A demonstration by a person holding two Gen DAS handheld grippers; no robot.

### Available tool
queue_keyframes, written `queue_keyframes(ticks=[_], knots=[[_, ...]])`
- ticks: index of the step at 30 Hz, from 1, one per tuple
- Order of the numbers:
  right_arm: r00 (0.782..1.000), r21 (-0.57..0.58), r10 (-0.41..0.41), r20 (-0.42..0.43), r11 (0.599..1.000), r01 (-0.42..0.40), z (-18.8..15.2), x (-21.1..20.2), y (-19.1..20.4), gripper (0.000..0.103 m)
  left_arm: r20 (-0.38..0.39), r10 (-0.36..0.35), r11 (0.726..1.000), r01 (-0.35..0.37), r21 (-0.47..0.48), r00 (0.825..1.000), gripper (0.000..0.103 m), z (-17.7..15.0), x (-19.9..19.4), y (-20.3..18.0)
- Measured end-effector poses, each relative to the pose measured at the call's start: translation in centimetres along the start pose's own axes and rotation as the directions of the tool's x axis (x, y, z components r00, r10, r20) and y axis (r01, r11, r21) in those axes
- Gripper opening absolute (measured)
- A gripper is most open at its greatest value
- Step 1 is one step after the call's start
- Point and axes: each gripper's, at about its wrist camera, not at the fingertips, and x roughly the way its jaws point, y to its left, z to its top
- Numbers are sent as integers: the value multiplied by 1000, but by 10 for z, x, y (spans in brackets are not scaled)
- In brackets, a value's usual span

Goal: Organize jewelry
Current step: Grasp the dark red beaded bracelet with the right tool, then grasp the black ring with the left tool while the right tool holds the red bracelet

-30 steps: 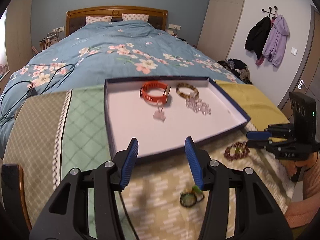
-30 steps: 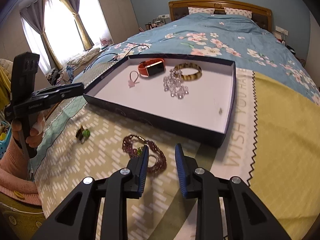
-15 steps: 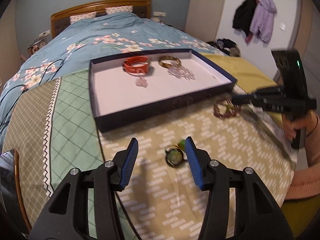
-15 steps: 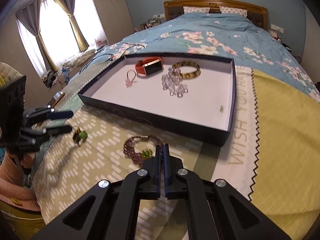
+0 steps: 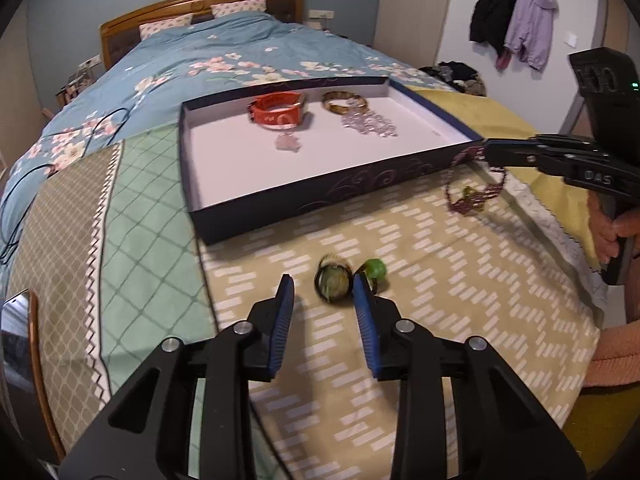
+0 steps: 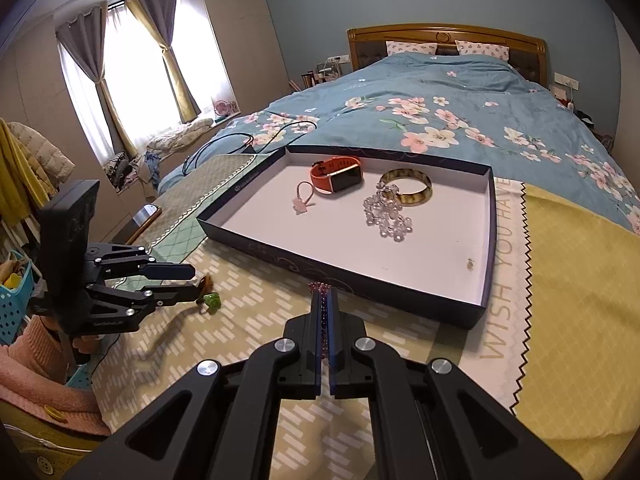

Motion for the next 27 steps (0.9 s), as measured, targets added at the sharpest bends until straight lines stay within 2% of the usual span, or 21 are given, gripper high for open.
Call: queue_keyframes(ticks=[7,11,14,19,23,27], knots=[[1000,7,21,18,1000,-22,-1,-3,3,1,-13,61,997,-62,-36,998,27,0,1,10],[999,8,30,20,1000,-30,-2,-4,4,1,5,-29,999,30,-34,1000,26,-2,-4,7],[999,12,31,19,999,-31,-2,-4,4,1,4,-65,998,65,8,998,27,-5,-6,-5],[999,25,36,15,999,-37,-5,-2,3,1,-3,-54,998,54,21,999,27,-5,-1,-12],[999,31,42,15,999,-42,-7,-2,2,1,30,-61,998,61,-13,998,27,2,-4,-1],[999,39,47,13,998,-48,-9,-1,0,1,24,-66,998,66,-22,998,27,9,3,7]])
